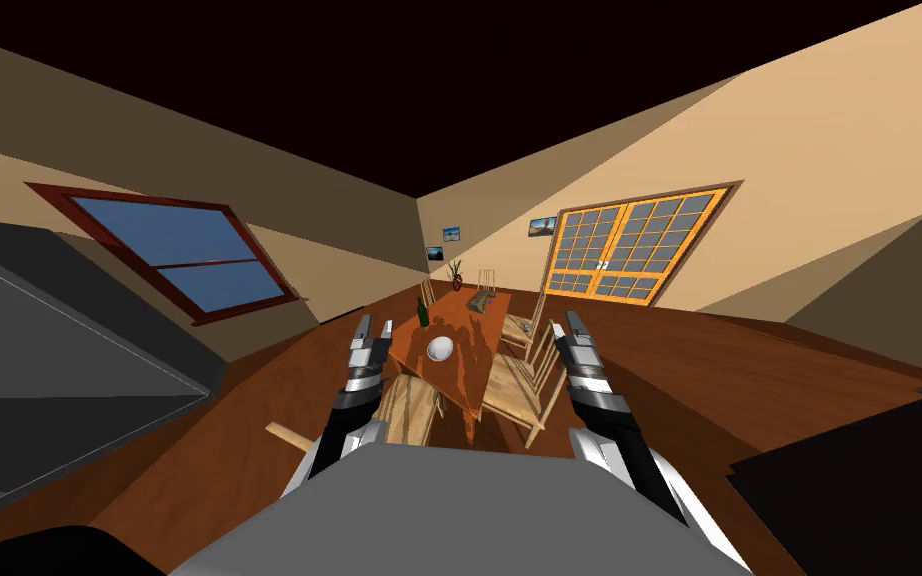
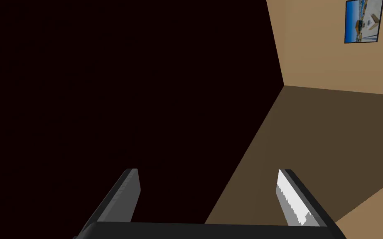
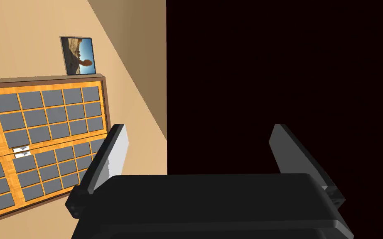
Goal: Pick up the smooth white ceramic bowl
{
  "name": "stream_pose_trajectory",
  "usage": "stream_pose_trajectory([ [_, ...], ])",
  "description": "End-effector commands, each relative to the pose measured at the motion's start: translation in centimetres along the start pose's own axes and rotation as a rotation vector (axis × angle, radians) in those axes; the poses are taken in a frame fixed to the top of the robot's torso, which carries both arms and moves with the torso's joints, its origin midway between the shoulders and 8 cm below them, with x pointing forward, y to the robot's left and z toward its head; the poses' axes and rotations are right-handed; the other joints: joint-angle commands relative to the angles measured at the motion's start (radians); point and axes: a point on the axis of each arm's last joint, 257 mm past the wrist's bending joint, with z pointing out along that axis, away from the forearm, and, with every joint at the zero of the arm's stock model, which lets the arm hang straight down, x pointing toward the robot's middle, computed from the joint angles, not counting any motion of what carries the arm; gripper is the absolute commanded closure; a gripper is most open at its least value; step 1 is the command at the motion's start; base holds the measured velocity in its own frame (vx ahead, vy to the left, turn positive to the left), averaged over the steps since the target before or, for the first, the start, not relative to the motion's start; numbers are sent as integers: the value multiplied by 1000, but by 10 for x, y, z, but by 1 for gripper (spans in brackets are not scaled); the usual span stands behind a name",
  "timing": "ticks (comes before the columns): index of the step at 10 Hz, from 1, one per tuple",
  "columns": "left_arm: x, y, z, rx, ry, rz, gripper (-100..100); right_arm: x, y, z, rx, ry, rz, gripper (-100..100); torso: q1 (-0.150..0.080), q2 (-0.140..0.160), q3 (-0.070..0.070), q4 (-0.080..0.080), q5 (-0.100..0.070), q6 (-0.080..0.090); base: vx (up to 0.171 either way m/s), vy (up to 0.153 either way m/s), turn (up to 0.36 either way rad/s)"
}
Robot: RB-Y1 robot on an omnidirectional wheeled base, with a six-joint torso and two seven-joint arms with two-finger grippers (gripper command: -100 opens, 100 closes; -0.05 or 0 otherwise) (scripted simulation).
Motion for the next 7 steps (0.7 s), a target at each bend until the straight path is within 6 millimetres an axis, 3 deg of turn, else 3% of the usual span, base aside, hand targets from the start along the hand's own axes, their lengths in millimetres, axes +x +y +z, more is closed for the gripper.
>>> stream_pose_trajectory([
  [1,-1,11,0,-32,24,21,-100,0,0,0,0,0,0,0,0,0,0,0,0,0,-29,-11,-67],
  [7,-22,72,0,-211,56,108,-100,0,0,0,0,0,0,0,-1,4,2,1,0,0,-67,-17,-89],
])
